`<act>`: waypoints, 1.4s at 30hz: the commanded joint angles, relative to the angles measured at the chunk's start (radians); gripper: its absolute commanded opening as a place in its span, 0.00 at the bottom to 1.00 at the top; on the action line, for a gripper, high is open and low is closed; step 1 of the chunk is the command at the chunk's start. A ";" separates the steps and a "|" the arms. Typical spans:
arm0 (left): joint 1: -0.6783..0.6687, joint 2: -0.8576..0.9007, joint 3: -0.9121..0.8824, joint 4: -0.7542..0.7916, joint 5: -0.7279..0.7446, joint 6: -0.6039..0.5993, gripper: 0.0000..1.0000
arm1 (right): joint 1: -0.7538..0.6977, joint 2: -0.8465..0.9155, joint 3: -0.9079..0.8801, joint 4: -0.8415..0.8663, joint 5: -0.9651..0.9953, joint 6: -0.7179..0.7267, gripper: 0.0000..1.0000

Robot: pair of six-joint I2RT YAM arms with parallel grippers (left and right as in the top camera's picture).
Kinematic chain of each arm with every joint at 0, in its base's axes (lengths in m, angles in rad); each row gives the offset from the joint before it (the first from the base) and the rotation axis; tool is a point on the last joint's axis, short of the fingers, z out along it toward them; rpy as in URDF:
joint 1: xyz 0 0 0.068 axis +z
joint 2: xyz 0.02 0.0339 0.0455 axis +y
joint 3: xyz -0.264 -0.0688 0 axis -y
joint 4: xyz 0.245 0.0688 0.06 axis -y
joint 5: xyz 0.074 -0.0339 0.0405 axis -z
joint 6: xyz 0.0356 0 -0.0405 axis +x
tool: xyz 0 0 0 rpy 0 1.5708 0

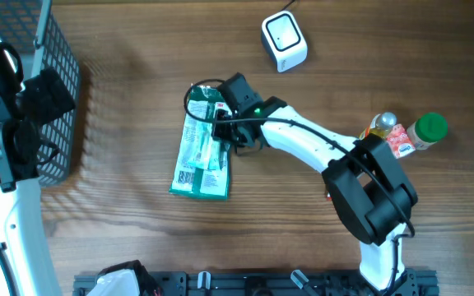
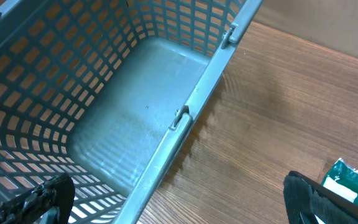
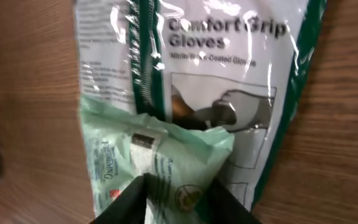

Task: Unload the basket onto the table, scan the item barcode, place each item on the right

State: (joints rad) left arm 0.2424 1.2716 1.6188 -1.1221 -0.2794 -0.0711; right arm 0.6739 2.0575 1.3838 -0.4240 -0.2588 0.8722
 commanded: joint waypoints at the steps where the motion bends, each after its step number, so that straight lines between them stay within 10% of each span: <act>1: 0.004 -0.002 0.003 0.003 0.002 0.012 1.00 | 0.014 0.021 -0.040 0.031 0.019 0.017 0.15; 11: 0.004 -0.002 0.003 0.003 0.002 0.012 1.00 | -0.001 -0.234 -0.039 -0.038 0.127 -0.023 0.04; 21: 0.004 -0.002 0.003 0.003 0.002 0.012 1.00 | 0.060 -0.232 -0.211 -0.103 0.154 0.883 0.05; 25: 0.004 -0.002 0.003 0.003 0.002 0.012 1.00 | 0.093 -0.225 -0.249 0.024 0.162 0.885 0.22; 30: 0.004 -0.002 0.003 0.003 0.002 0.012 1.00 | 0.093 -0.225 -0.249 0.020 0.162 0.786 0.69; 42: 0.004 -0.002 0.003 0.003 0.002 0.012 1.00 | 0.084 -0.417 -0.197 0.045 0.174 0.114 0.65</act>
State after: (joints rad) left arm 0.2424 1.2716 1.6188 -1.1221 -0.2794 -0.0711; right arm 0.7620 1.6676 1.1633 -0.3790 -0.1040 1.1648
